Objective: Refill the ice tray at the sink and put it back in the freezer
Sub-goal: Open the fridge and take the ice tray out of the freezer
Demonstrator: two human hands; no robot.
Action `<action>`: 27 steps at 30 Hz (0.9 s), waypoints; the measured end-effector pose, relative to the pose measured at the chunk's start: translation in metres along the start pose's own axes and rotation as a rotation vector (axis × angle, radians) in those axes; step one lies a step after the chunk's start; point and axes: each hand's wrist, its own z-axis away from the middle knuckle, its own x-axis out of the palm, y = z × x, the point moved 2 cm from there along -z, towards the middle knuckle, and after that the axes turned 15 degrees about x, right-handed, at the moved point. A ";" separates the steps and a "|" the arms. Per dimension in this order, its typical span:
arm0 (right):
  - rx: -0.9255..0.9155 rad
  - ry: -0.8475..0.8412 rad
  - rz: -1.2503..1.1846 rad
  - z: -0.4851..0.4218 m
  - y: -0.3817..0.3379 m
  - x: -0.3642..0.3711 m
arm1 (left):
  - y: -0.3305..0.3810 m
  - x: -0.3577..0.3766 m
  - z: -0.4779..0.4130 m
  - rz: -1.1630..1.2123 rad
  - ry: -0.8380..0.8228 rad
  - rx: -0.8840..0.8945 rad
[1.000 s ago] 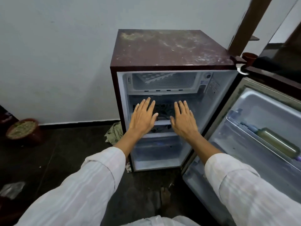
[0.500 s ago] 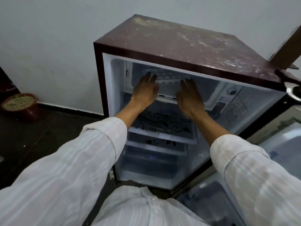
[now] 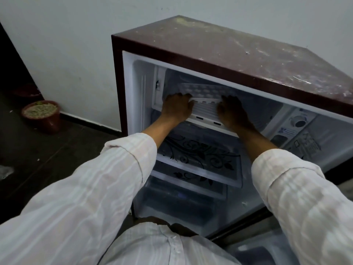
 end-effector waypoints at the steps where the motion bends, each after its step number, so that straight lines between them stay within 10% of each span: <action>1: -0.011 0.012 0.002 0.000 -0.001 0.000 | 0.000 -0.001 0.001 0.006 0.009 -0.007; 17: -0.337 0.064 -0.013 0.044 0.007 -0.031 | 0.016 -0.030 0.045 0.119 0.034 -0.159; 27: 0.159 -0.051 -0.107 0.043 0.010 -0.031 | 0.027 -0.035 0.065 0.317 0.119 -0.303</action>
